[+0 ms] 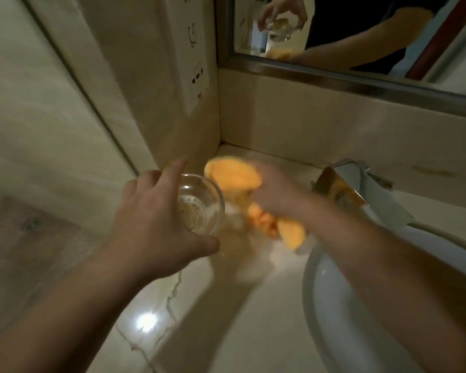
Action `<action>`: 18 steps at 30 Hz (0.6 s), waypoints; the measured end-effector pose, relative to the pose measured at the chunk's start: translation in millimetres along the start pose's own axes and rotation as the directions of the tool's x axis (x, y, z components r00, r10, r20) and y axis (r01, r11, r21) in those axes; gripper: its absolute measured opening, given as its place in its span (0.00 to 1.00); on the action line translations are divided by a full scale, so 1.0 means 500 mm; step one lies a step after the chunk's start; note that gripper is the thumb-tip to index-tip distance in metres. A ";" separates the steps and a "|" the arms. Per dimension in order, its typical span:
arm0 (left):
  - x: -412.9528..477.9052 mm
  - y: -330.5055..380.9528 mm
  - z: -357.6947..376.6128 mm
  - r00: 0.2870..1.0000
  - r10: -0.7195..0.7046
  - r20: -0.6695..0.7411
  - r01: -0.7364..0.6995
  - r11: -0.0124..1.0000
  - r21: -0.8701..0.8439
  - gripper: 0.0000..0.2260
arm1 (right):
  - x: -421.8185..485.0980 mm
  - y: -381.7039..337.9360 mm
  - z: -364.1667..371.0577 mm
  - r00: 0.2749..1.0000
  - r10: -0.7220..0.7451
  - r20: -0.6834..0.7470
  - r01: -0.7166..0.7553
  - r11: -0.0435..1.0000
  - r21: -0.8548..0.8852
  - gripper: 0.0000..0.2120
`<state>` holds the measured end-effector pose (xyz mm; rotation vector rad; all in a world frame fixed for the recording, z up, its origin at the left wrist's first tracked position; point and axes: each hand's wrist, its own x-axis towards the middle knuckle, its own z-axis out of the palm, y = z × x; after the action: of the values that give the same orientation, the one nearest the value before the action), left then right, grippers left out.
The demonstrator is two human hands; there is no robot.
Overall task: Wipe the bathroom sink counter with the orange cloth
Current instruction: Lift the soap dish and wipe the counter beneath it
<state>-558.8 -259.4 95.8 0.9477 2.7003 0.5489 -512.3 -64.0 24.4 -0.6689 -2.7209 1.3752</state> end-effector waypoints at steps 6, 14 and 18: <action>0.014 0.008 0.008 1.000 0.005 0.009 -0.005 1.000 -0.004 0.54 | 0.089 0.003 -0.101 0.982 -0.106 -0.153 -0.025 0.739 -0.673 0.20; 0.033 0.026 0.038 0.998 0.028 0.050 -0.028 1.000 0.013 0.55 | 0.087 0.121 0.074 0.980 0.146 0.133 -0.036 0.791 -0.610 0.22; 0.078 0.052 0.063 0.997 0.082 0.007 -0.082 0.996 0.033 0.54 | -0.028 0.100 0.128 0.980 0.080 0.183 0.043 0.812 -0.582 0.25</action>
<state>-563.7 -207.3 74.9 1.0711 2.6835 0.5177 -494.4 -92.2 -51.1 -0.5920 -3.3335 0.5950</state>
